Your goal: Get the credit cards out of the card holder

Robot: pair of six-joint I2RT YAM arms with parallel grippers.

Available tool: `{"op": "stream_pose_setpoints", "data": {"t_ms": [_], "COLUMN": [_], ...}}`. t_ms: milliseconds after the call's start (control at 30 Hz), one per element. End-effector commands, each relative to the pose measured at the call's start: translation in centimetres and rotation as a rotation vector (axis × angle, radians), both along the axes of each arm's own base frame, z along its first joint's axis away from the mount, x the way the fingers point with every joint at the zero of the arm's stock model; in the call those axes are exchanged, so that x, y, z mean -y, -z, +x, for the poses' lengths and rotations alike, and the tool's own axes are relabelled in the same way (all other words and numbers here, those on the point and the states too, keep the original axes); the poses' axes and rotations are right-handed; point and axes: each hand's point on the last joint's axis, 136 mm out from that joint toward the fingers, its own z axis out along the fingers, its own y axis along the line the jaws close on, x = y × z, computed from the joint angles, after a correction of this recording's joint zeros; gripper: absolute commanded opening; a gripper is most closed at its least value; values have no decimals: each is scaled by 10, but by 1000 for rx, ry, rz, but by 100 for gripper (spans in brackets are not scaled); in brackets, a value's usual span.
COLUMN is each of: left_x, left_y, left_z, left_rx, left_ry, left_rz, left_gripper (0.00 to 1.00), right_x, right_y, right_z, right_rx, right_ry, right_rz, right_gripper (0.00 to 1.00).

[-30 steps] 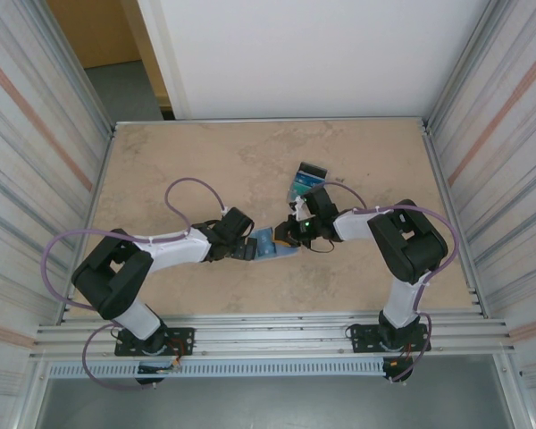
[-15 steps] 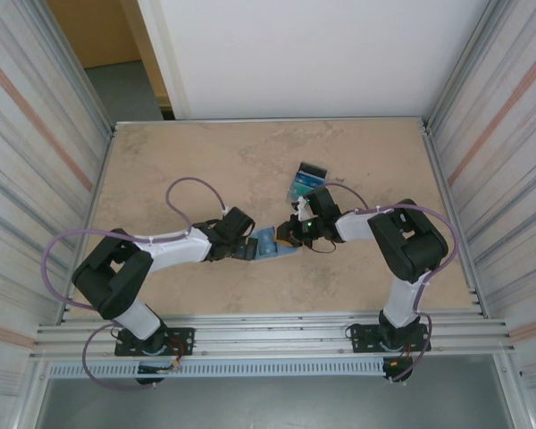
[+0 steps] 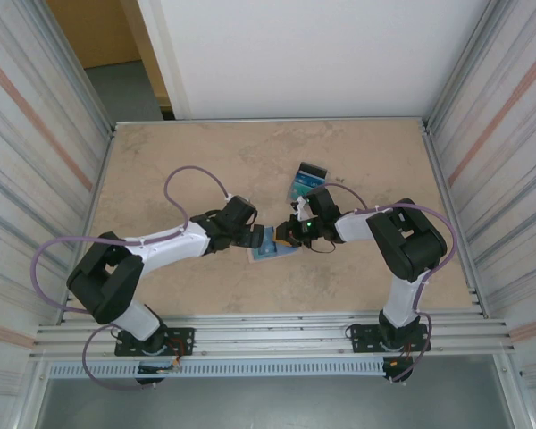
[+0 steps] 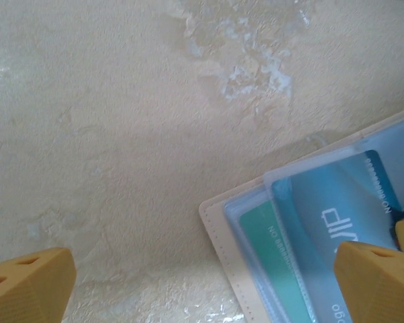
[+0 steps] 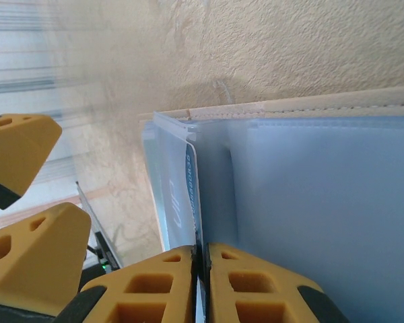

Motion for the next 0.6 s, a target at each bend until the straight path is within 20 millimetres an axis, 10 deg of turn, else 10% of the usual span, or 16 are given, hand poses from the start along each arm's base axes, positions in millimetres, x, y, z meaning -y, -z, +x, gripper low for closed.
{"op": "stream_pose_setpoints", "data": {"t_ms": [0,567], "left_x": [7,3], "left_y": [5,39], "left_z": [1,-9], "left_rx": [-11,-88], "left_ry": [26,41], "left_rz": [12,50], "left_gripper": [99,99], "right_x": [1,0], "right_y": [3,3], "right_z": [-5,-5], "right_rx": [-35,-37], "right_ry": [-1,-2], "right_rz": [10,11], "right_gripper": [14,14]}}
